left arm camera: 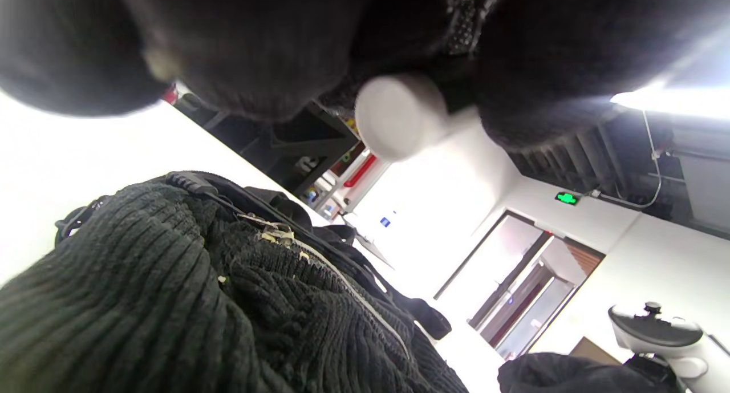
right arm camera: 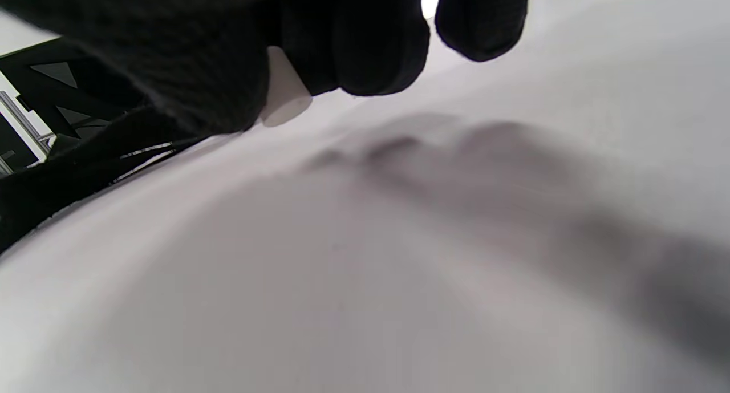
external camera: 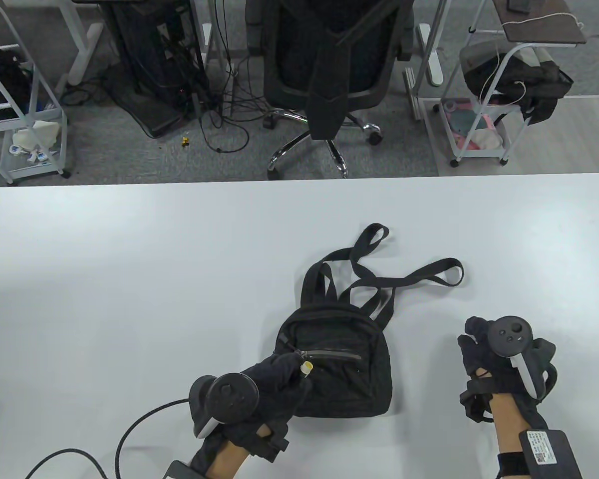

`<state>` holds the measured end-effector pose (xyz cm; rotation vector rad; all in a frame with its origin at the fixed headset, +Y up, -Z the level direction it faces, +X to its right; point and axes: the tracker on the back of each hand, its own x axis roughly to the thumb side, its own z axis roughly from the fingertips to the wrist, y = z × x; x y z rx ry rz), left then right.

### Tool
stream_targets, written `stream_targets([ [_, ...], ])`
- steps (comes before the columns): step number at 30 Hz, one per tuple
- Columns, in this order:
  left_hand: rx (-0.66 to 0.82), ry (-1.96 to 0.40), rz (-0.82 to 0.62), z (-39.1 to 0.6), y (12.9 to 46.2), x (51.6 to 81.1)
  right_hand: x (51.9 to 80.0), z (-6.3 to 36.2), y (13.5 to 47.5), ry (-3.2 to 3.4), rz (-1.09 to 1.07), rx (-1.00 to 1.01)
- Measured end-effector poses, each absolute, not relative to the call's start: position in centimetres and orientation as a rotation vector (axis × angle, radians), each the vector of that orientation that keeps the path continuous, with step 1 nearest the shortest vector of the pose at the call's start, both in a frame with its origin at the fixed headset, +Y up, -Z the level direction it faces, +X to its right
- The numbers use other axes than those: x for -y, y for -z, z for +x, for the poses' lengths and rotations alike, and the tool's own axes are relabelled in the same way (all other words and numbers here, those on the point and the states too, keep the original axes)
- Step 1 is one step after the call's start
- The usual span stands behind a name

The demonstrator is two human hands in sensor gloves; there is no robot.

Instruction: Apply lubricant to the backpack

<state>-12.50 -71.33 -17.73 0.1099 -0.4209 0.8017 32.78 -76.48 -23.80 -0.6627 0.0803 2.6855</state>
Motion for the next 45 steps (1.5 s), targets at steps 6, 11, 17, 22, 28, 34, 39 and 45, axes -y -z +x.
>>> stream_targets([
  [6,0.387,-0.86,0.12,-13.3,17.8,71.2,77.0,32.7,23.8,-2.669,-0.683,-0.048],
  [11,0.372,-0.889,0.12,-13.6,17.9,71.2,77.5,33.2,23.8,-2.635,-0.699,-0.102],
  [17,0.369,-0.889,0.118,-13.6,17.9,71.2,77.4,33.7,23.5,-2.627,-0.712,-0.106],
  [22,0.365,-0.893,0.111,-13.6,17.9,71.3,77.3,34.0,23.3,-2.615,-0.73,-0.121],
  [28,0.344,-0.899,0.092,-13.8,18.1,71.6,77.0,34.5,23.0,-2.555,-0.695,-0.152],
  [34,0.339,-0.943,0.081,-13.9,18.3,71.9,75.4,36.1,22.4,-2.458,-0.701,-0.086],
  [39,0.376,-1.012,0.069,-13.5,18.5,72.4,73.5,36.4,21.7,-2.397,-0.629,0.022],
  [45,0.483,-1.083,0.082,-12.9,18.3,72.6,70.5,30.4,20.6,-2.417,-0.168,0.226],
])
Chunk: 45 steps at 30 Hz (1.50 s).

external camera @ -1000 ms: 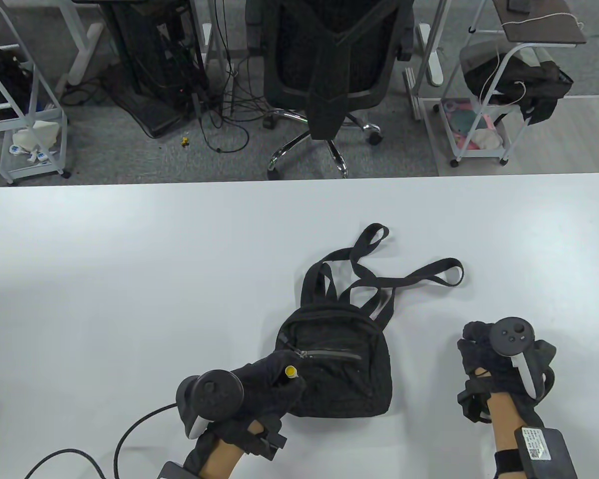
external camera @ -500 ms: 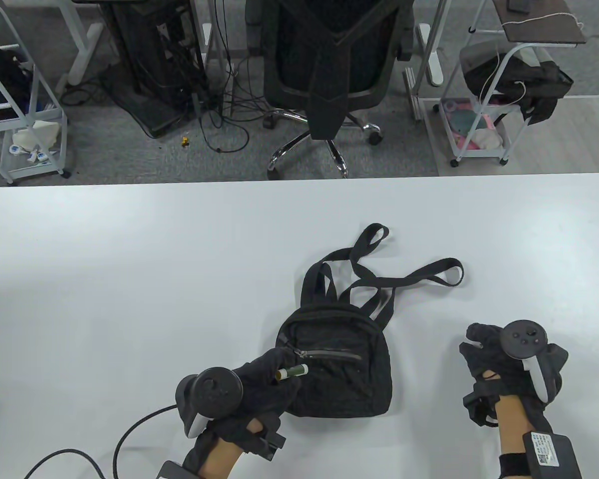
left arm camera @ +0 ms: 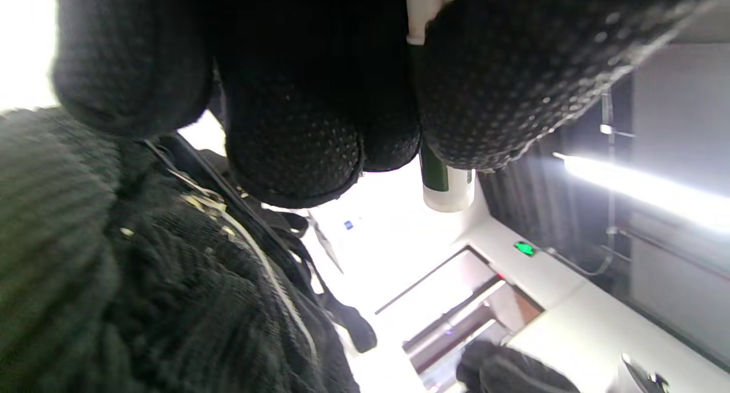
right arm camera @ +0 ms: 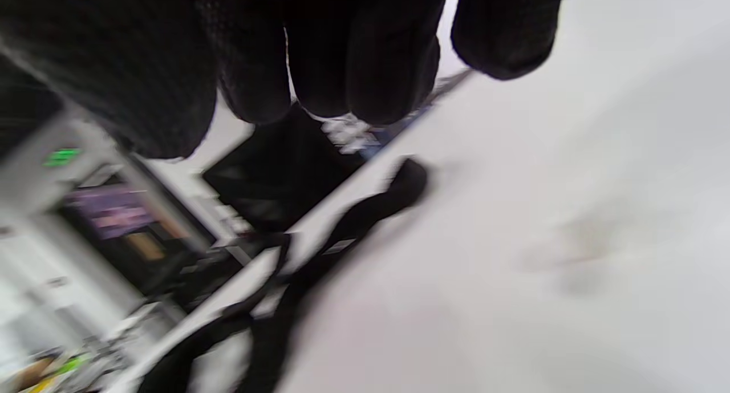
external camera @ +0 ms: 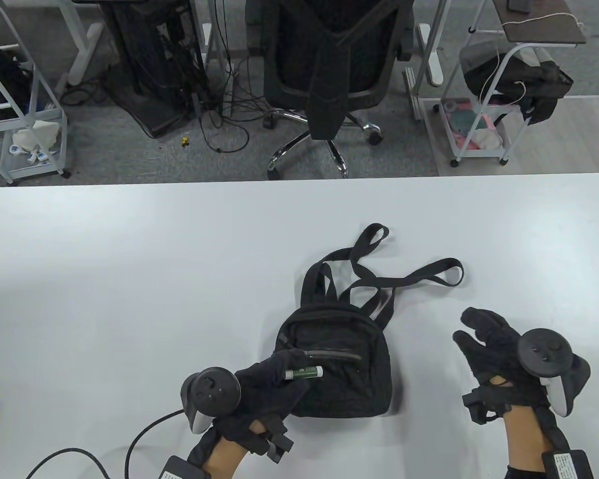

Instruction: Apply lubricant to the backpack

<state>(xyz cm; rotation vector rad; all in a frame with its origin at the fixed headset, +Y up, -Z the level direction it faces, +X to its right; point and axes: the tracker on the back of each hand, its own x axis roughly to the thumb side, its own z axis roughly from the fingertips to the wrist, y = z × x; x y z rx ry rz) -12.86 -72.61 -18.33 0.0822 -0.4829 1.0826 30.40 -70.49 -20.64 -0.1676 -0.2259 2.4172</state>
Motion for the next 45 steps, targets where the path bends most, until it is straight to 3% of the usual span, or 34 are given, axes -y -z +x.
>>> stream_targets([
  [4,0.553,-1.117,0.09,-12.3,18.0,72.3,69.4,24.1,19.0,-2.332,0.205,0.208],
  [11,0.625,-1.187,0.05,-10.9,17.4,72.3,70.0,17.7,16.6,-2.188,0.494,0.12],
  [26,0.667,-1.238,-0.019,-9.7,17.2,72.8,71.0,16.2,16.4,-2.176,0.536,0.032],
  [45,0.662,-1.256,-0.007,-9.8,17.3,72.8,71.7,16.2,16.4,-2.176,0.551,0.009],
])
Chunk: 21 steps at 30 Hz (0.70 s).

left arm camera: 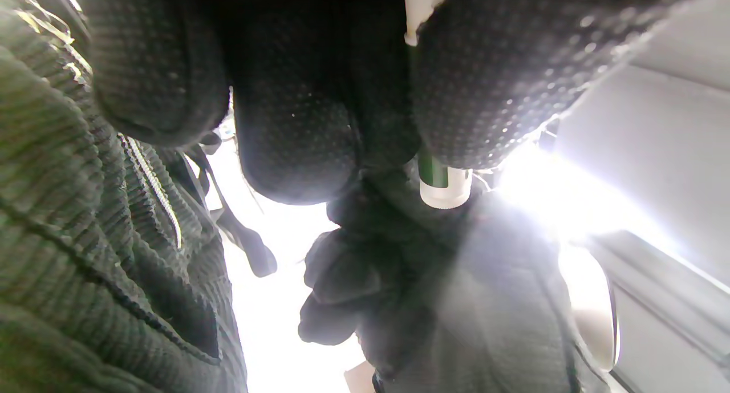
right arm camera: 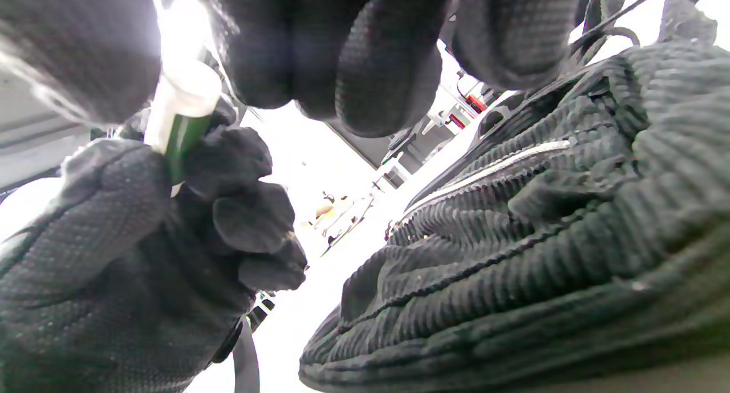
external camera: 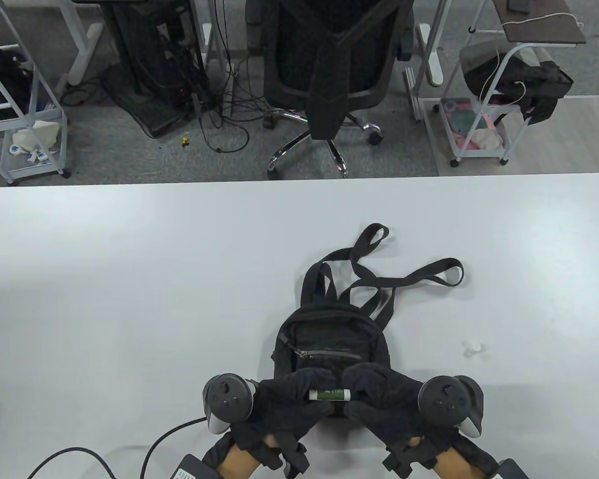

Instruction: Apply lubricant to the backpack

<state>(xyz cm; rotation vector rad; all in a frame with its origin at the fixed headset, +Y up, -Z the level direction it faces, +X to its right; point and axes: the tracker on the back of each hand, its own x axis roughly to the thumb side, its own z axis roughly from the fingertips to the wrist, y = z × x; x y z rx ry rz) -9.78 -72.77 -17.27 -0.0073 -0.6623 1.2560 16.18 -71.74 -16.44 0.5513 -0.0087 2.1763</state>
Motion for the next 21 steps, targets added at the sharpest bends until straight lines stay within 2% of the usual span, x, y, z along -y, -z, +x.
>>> stream_targets([
  [21,0.679,-1.243,-0.006,-9.63,17.2,72.56,72.14,16.35,16.66,-2.122,0.545,-0.039],
])
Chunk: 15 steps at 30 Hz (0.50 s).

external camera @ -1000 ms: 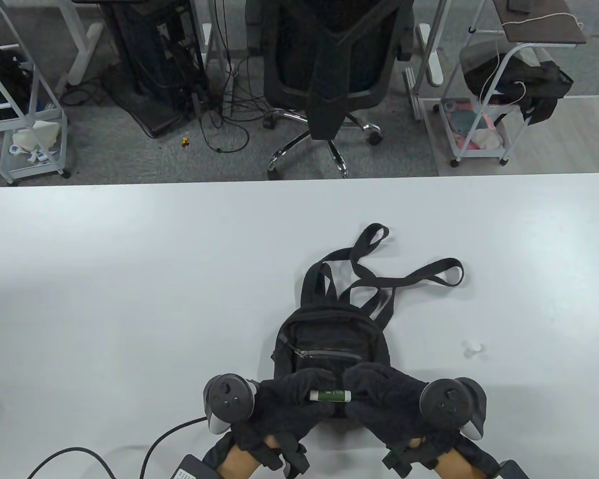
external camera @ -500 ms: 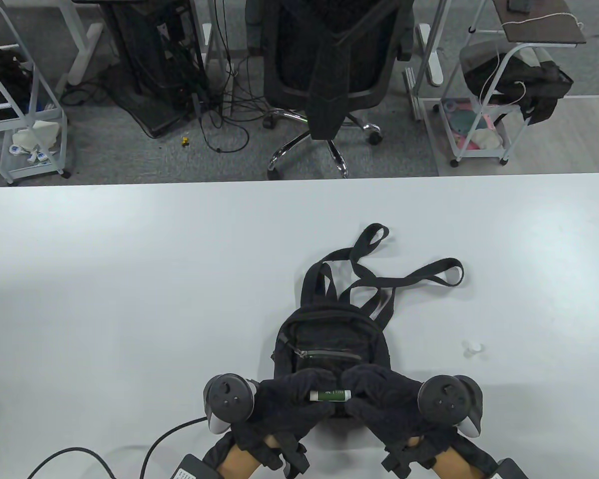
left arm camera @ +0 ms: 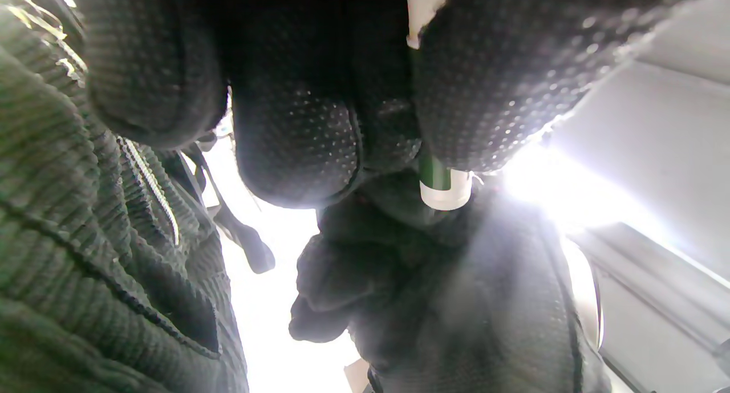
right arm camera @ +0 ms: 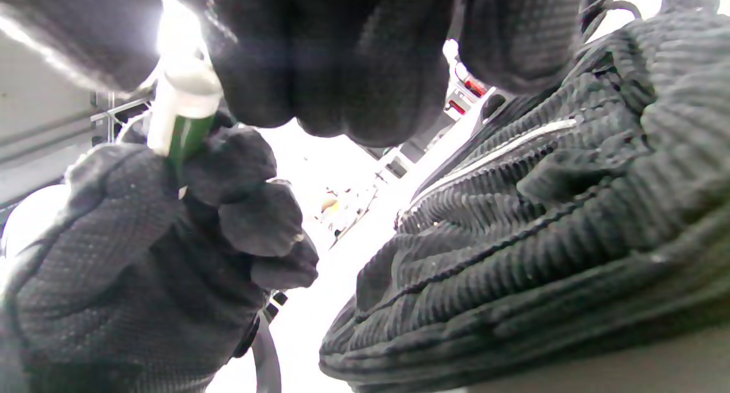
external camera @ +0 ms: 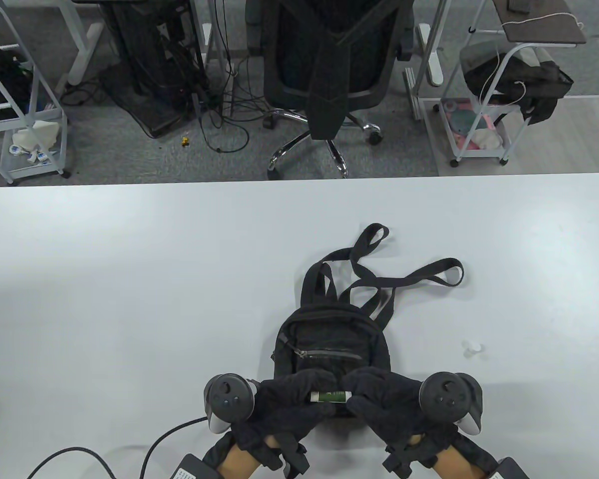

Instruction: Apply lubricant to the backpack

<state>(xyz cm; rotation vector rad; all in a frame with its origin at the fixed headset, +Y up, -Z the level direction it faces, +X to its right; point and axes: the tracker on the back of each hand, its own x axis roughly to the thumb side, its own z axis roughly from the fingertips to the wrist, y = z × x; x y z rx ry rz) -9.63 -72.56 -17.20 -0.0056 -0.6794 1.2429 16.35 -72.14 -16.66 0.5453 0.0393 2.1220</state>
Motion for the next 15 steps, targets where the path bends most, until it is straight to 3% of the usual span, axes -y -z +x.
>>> stream_targets([
  [15,0.672,-1.253,-0.013,-9.73,17.37,72.74,72.05,16.32,16.67,-2.14,0.565,-0.031],
])
